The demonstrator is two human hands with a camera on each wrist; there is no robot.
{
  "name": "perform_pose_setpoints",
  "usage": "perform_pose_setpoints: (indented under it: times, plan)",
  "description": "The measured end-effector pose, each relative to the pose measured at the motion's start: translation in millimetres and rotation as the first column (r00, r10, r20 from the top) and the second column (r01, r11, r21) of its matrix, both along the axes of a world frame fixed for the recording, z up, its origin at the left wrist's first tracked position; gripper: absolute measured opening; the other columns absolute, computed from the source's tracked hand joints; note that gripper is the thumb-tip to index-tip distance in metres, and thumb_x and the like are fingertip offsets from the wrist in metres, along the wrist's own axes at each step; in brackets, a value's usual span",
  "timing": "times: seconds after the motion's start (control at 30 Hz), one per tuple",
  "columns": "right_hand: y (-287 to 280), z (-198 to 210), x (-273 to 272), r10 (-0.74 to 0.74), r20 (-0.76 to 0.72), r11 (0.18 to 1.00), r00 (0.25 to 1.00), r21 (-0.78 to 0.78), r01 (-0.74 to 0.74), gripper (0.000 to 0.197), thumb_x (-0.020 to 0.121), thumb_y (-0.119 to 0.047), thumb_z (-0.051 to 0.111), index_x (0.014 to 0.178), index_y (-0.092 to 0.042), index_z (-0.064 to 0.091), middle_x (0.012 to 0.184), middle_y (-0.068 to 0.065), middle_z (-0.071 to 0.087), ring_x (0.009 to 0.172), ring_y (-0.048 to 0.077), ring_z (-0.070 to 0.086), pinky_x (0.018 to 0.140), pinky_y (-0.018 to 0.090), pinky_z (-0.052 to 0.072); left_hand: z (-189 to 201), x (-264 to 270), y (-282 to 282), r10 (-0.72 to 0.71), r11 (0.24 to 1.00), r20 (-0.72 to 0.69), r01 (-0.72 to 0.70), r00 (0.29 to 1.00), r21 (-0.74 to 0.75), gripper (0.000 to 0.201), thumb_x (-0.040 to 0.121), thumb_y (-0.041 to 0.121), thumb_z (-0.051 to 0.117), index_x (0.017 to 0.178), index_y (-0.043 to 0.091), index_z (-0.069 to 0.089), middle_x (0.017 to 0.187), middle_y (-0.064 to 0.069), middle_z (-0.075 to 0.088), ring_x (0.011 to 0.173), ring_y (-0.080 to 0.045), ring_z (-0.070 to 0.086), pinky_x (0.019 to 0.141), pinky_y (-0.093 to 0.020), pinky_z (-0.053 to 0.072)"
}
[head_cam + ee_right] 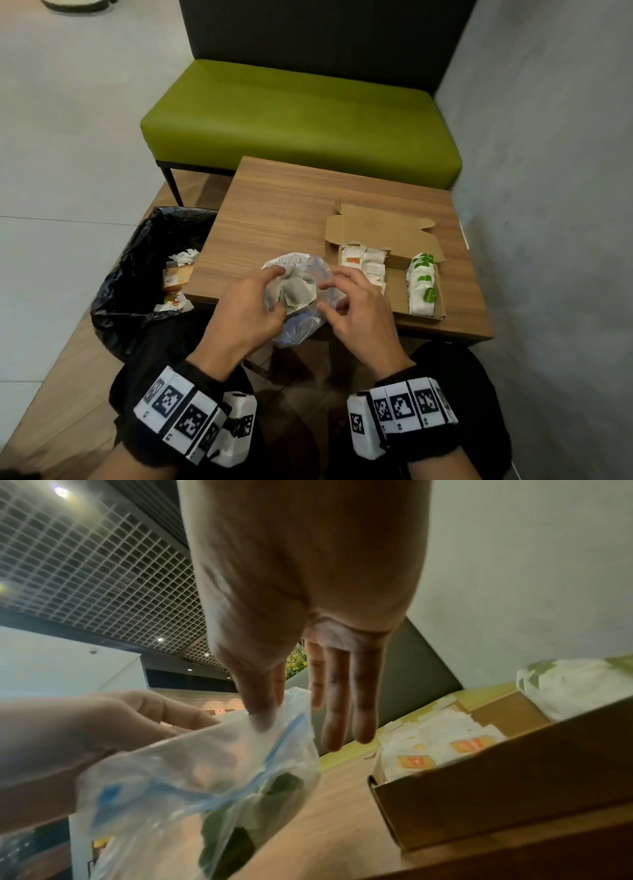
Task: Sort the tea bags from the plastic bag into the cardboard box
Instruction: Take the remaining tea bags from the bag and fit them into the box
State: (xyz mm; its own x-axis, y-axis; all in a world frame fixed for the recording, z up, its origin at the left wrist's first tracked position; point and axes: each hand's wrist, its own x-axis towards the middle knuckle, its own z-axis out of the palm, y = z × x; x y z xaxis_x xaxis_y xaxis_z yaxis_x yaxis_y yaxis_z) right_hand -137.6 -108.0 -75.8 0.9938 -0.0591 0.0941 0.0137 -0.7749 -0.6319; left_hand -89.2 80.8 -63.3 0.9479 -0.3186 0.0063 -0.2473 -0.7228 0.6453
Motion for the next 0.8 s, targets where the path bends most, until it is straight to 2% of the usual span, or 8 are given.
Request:
perform_pose_setpoints:
  times: [0.13, 0.23, 0.33, 0.43, 0.53, 0.67, 0.8]
  plan:
    - [-4, 7, -10, -0.041, -0.043, 0.996, 0.998, -0.075, 0.038, 0.035, 0.088, -0.044, 0.068, 0.121, -0.034, 0.065, 0.138, -0.013, 0.046, 0.108, 0.011, 0.059, 0.088, 0.035, 0.052, 0, -8, -5, -0.071, 0.997, 0.04, 0.071, 0.997, 0.012, 0.057, 0.078, 0.014, 0.067, 0.134, 0.02, 0.058, 0.129, 0.001, 0.065, 0.119, -0.014, 0.06, 0.1, -0.026, 0.045]
    - [-4, 10, -16, -0.068, -0.128, 0.993, 0.989, -0.108, 0.054, 0.041, 0.085, -0.055, 0.066, 0.119, -0.032, 0.066, 0.145, -0.01, 0.041, 0.125, 0.013, 0.051, 0.092, 0.037, 0.051, 0, -18, -10, -0.128, 0.992, 0.071, 0.126, 0.989, 0.021, 0.056, 0.079, 0.018, 0.069, 0.133, 0.022, 0.058, 0.124, 0.002, 0.068, 0.112, -0.012, 0.063, 0.096, -0.025, 0.048]
    - [0, 11, -21, -0.077, -0.164, 0.989, 0.983, -0.135, 0.055, 0.035, 0.086, -0.055, 0.066, 0.114, -0.034, 0.068, 0.152, -0.005, 0.037, 0.135, 0.016, 0.043, 0.097, 0.041, 0.049, 0, -27, -15, -0.15, 0.989, 0.065, 0.15, 0.987, 0.01, 0.057, 0.081, 0.019, 0.07, 0.135, 0.023, 0.056, 0.127, 0.003, 0.066, 0.115, -0.01, 0.061, 0.098, -0.023, 0.046]
    - [2, 8, -24, -0.094, -0.139, 0.987, 0.986, -0.143, 0.074, 0.021, 0.092, -0.045, 0.061, 0.106, -0.033, 0.071, 0.153, -0.003, 0.038, 0.137, 0.018, 0.04, 0.099, 0.039, 0.048, 1, -32, -16, -0.143, 0.99, 0.065, 0.141, 0.988, 0.024, 0.058, 0.082, 0.019, 0.07, 0.138, 0.022, 0.054, 0.129, 0.002, 0.064, 0.117, -0.01, 0.059, 0.097, -0.019, 0.041]
    - [2, 6, -26, -0.113, -0.091, 0.986, 0.989, -0.129, 0.101, 0.022, 0.096, -0.043, 0.056, 0.103, -0.031, 0.073, 0.152, -0.004, 0.04, 0.135, 0.017, 0.04, 0.096, 0.039, 0.048, 3, -35, -15, -0.128, 0.991, 0.057, 0.125, 0.99, 0.043, 0.058, 0.084, 0.021, 0.069, 0.139, 0.023, 0.051, 0.129, 0.001, 0.064, 0.116, -0.011, 0.059, 0.096, -0.019, 0.041]
    - [3, 9, -27, -0.091, -0.083, 0.992, 0.992, -0.099, 0.082, 0.032, 0.097, -0.046, 0.054, 0.12, -0.031, 0.069, 0.15, -0.007, 0.04, 0.135, 0.013, 0.039, 0.098, 0.038, 0.047, 7, -37, -14, -0.12, 0.993, 0.072, 0.118, 0.99, 0.029, 0.057, 0.085, 0.021, 0.068, 0.139, 0.022, 0.052, 0.125, 0.0, 0.067, 0.112, -0.012, 0.062, 0.093, -0.018, 0.042]
    - [3, 10, -30, -0.113, -0.001, 0.992, 0.994, -0.063, 0.113, 0.029, 0.097, -0.041, 0.058, 0.118, -0.027, 0.072, 0.149, -0.005, 0.042, 0.135, 0.014, 0.039, 0.104, 0.039, 0.044, 9, -39, -15, -0.132, 0.991, 0.081, 0.133, 0.988, -0.012, 0.056, 0.084, 0.019, 0.068, 0.138, 0.019, 0.054, 0.128, -0.001, 0.066, 0.116, -0.015, 0.062, 0.097, -0.023, 0.044]
